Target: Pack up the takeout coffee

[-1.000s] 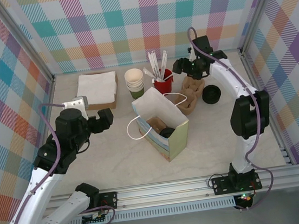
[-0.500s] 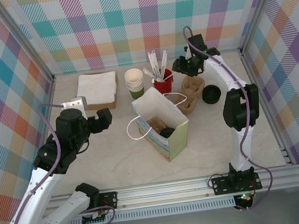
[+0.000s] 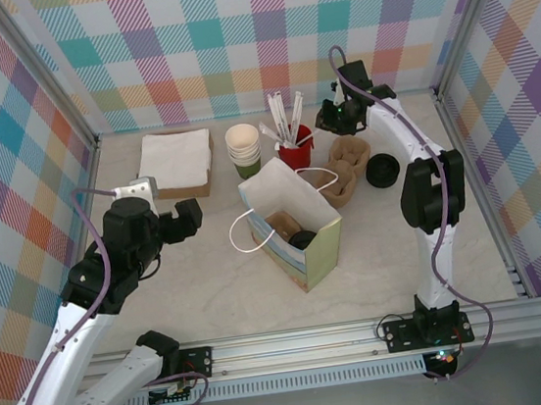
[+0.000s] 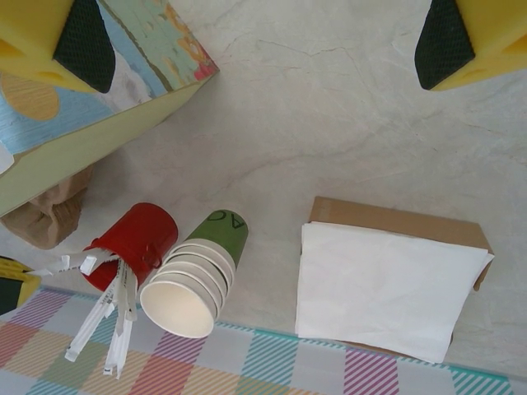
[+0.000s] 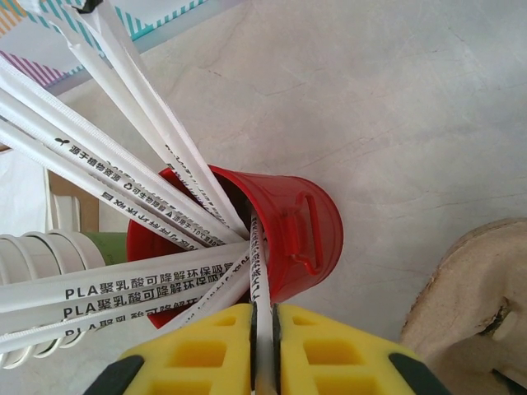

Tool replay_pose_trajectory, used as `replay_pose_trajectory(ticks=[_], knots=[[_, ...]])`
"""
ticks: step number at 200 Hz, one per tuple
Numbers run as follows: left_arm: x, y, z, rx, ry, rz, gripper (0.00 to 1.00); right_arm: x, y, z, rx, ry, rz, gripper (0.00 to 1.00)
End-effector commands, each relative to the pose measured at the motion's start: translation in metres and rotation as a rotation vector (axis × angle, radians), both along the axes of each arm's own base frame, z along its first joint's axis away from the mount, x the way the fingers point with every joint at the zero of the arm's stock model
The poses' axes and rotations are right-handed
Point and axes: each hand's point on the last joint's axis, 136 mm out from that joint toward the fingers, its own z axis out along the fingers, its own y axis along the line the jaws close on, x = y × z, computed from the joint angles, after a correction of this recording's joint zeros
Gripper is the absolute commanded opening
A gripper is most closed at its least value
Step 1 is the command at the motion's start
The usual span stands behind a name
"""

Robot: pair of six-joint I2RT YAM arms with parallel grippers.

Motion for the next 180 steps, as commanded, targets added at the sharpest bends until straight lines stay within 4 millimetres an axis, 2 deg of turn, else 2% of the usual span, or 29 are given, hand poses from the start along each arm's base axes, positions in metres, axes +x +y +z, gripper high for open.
replay_pose_trajectory(ticks=[1,34,109,180], knots=[[0.002,0.006,0.004,-0.005,-0.008,0.032,0.96,0.001,-0.002,0.028,-0.006,-0.066,0.021,0.12],[0.003,0.005,0.004,-0.007,-0.006,0.031,0.96,-0.005,-0.005,0.045,-0.019,-0.101,0.033,0.09],[0.004,0.004,0.004,-0.011,-0.006,0.028,0.96,-0.015,-0.011,0.073,-0.054,-0.156,0.054,0.08],[0.007,0.002,0.006,-0.008,-0.007,0.026,0.96,-0.030,-0.015,0.116,-0.126,-0.237,0.141,0.09]])
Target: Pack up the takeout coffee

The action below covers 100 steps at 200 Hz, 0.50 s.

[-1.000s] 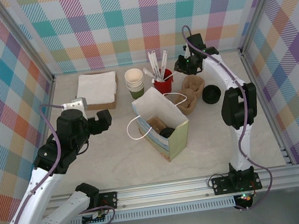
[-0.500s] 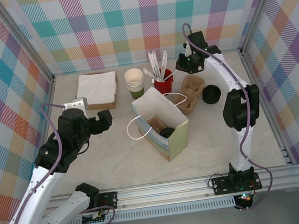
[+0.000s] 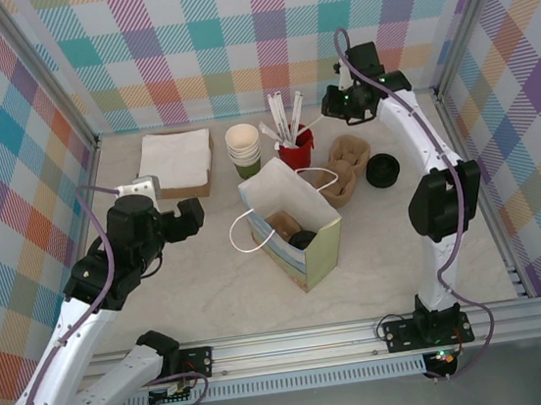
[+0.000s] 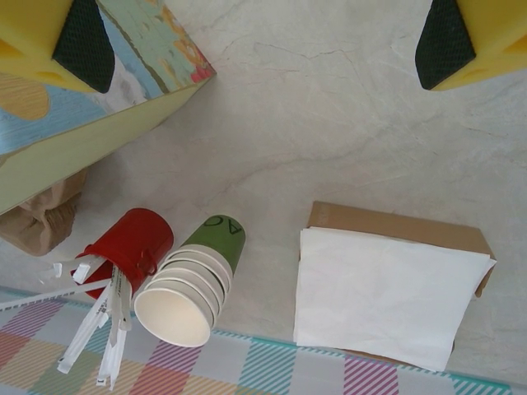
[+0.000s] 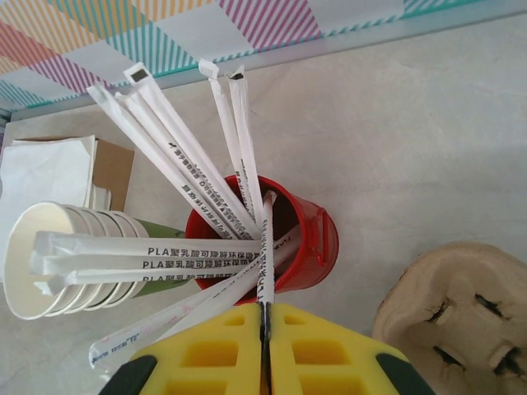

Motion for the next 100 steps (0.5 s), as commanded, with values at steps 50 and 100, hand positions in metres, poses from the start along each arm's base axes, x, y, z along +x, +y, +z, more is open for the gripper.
replay_pose_trajectory(ticks=[50,100], knots=[[0.003,0.004,0.013,-0.015,-0.033,0.024,0.96,-0.025,0.001,0.052,-0.087,-0.137,0.196,0.10],[0.004,0.005,0.014,-0.003,-0.036,0.024,0.97,-0.040,-0.008,0.075,-0.162,-0.203,0.227,0.10]])
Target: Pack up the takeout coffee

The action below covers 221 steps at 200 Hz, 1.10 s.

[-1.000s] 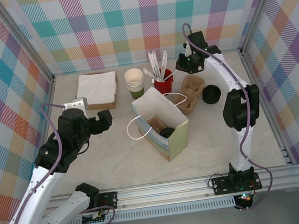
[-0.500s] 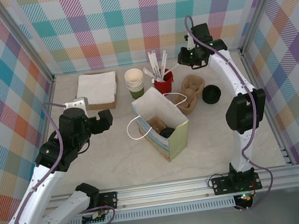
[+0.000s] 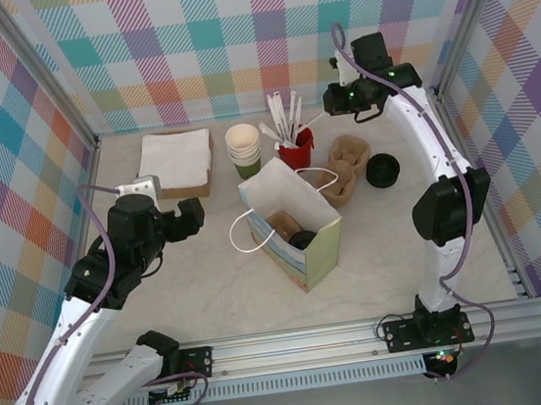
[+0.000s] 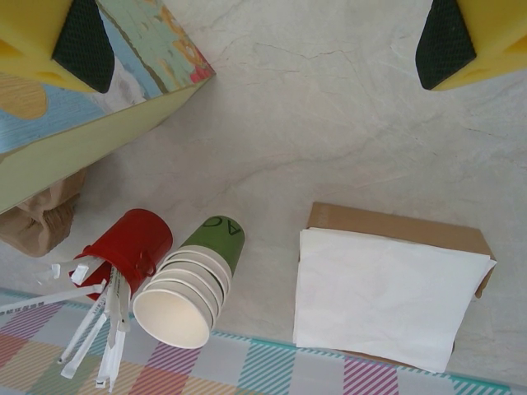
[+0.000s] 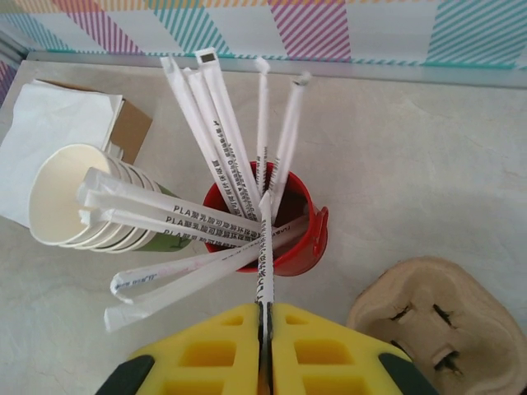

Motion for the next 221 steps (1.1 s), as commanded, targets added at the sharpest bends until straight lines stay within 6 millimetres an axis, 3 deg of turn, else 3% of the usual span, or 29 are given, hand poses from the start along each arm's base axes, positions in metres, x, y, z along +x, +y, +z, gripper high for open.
replay_pose_trajectory(ticks=[1,56,120,221], knots=[[0.003,0.005,0.014,-0.005,-0.037,0.024,0.96,-0.018,-0.008,0.037,-0.041,-0.092,0.043,0.10],[0.005,0.004,0.014,-0.003,-0.040,0.020,0.97,-0.049,-0.016,0.070,-0.063,-0.141,0.064,0.10],[0.006,0.003,0.012,-0.009,-0.040,0.020,0.97,-0.101,-0.015,0.116,-0.007,-0.209,0.118,0.12],[0.005,0.005,0.011,-0.011,-0.050,0.027,0.97,-0.180,-0.001,0.156,0.139,-0.251,0.261,0.12]])
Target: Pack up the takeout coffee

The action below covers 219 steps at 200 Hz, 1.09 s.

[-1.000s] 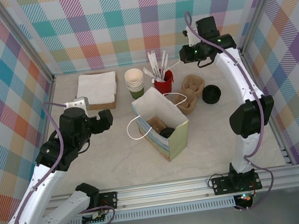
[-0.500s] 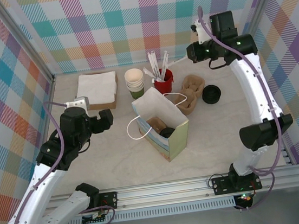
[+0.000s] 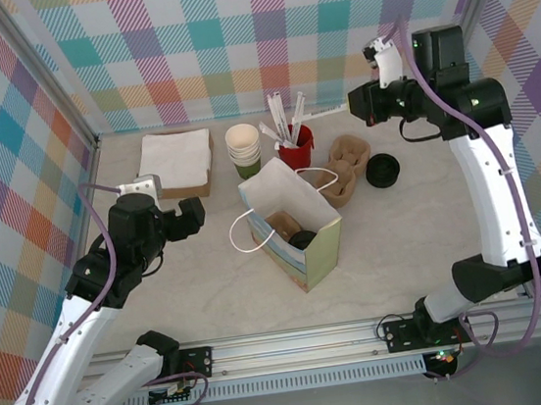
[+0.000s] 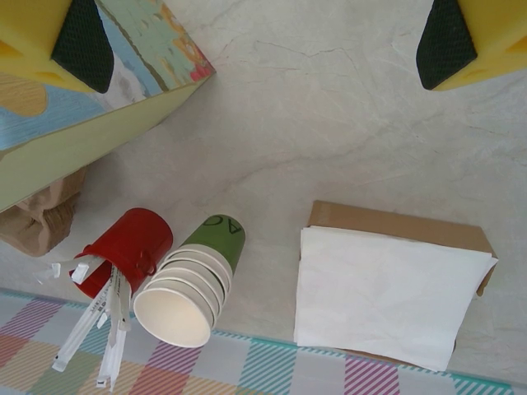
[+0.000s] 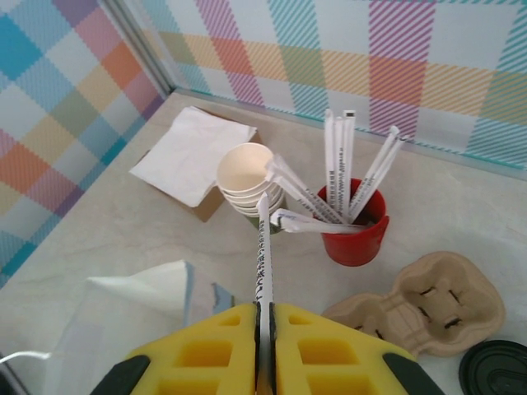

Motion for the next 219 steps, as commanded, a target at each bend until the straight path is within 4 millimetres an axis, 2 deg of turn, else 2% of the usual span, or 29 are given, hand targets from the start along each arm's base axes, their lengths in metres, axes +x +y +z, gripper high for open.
replay_pose_trajectory(ticks=[1,33,101,157,219], knots=[[0.003,0.006,0.011,-0.012,-0.047,0.030,0.97,-0.028,0.008,0.008,0.049,0.009,0.085,0.12],[0.002,0.008,0.010,-0.015,-0.051,0.038,0.97,-0.051,0.011,0.015,0.073,-0.003,0.136,0.12],[0.002,0.008,0.009,-0.019,-0.052,0.042,0.97,-0.088,0.012,0.009,0.081,0.005,0.210,0.11],[0.001,0.010,0.007,-0.021,-0.048,0.055,0.97,-0.110,0.010,0.015,0.099,-0.026,0.222,0.10],[0.000,0.013,0.004,-0.013,-0.044,0.063,0.97,-0.123,0.014,0.002,0.158,0.048,0.232,0.10]])
